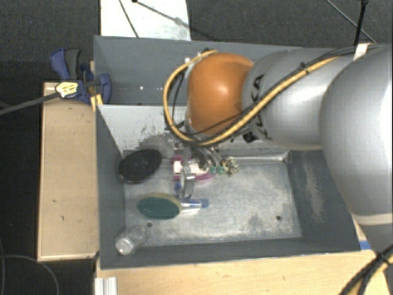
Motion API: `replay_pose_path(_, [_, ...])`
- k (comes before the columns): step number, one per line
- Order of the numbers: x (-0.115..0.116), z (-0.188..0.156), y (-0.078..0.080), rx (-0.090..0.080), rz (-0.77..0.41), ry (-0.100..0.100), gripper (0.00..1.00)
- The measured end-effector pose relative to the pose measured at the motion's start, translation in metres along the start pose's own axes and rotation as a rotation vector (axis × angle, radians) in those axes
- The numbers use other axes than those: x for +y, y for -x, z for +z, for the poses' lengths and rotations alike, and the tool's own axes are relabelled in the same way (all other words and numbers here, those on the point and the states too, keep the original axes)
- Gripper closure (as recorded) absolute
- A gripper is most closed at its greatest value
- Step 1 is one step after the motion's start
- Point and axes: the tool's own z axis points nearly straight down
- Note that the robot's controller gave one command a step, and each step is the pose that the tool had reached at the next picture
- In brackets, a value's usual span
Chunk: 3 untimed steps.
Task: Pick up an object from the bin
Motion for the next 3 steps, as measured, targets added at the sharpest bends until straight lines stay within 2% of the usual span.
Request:
replay_pose_path(1, [-0.001,0.079,-0.063,0.009,-0.186,0.000,0.00])
replay_pose_path(2, [0.068,0.075,-0.085,-0.003,-0.042,0.002,0.00])
replay_pose_path(3, [0.065,0.077,-0.087,0.002,-0.036,0.000,1.00])
